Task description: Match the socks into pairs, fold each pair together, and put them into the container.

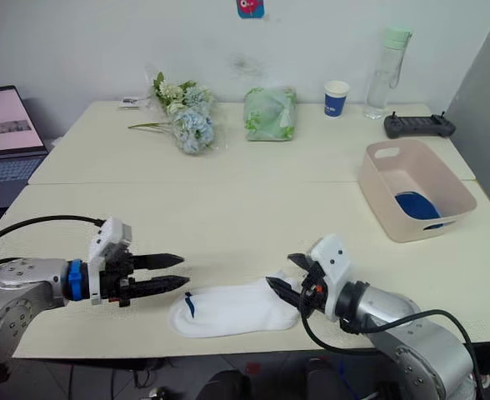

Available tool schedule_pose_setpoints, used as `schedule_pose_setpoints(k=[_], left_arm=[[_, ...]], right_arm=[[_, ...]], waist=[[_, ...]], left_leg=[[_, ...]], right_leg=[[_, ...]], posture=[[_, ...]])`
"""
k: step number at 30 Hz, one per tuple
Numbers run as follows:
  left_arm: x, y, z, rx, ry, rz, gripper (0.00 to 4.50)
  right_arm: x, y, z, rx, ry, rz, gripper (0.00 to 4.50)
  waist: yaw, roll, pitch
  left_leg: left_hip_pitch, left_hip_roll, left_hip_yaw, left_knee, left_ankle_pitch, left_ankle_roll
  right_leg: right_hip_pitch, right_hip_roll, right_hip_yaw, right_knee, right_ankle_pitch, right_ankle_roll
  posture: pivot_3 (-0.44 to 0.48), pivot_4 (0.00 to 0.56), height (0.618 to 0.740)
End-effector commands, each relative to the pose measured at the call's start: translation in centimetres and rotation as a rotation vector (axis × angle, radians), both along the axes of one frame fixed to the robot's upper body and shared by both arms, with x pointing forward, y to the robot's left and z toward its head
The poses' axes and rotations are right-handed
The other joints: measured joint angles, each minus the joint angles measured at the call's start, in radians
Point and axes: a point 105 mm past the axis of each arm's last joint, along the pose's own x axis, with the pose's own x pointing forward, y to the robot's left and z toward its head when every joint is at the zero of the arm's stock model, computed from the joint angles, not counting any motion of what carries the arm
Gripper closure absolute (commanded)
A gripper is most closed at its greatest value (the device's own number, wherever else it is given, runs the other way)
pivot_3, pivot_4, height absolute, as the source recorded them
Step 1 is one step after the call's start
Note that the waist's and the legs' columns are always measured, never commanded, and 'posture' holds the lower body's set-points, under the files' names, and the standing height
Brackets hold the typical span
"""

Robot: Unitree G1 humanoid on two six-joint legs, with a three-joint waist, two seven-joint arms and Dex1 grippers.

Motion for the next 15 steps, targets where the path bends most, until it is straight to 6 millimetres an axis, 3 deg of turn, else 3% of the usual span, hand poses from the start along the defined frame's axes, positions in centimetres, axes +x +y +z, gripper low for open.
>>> schedule_pose_setpoints(k=[1, 5, 9, 15], left_arm=[[-1.4, -2.0, -1.8, 0.061, -0.012, -0.194, 3.36], [0.1, -3.3, -3.3, 0.041, -0.061, -0.170, 4.50], [0.7, -2.6, -5.7, 0.072, -0.030, -0.124, 4.50], [2.5, 1.3, -9.2, 0.211, -0.047, 0.013, 4.50]], right_arm=[[-0.3, 1.1, -1.3, -0.047, -0.012, 0.099, 2.96], [0.0, 1.9, -2.7, -0.104, -0.019, 0.163, 4.43], [1.3, 2.4, -5.0, -0.135, 0.024, 0.100, 4.47], [2.7, 0.8, -6.4, -0.160, 0.025, -0.048, 4.47]], waist=[[0.000, 0.000, 0.000], [0.003, -0.001, 0.000], [0.000, -0.002, 0.000], [0.004, -0.001, -0.004]], left_leg=[[0.000, 0.000, 0.000, -0.001, 0.000, 0.000], [0.000, 0.000, 0.000, 0.000, 0.000, 0.000], [0.001, 0.001, -0.001, 0.000, 0.000, 0.000], [0.002, 0.001, -0.001, 0.000, 0.000, 0.000]], right_leg=[[0.000, 0.000, 0.000, 0.000, 0.000, 0.000], [0.000, 0.001, -0.001, 0.001, 0.000, -0.001], [0.000, 0.002, -0.001, 0.001, 0.000, -0.001], [0.002, 0.001, -0.001, 0.001, 0.000, -0.001]], posture=[[0.000, 0.150, 0.740], [0.000, 0.150, 0.740], [0.000, 0.150, 0.740], [0.000, 0.150, 0.740]])
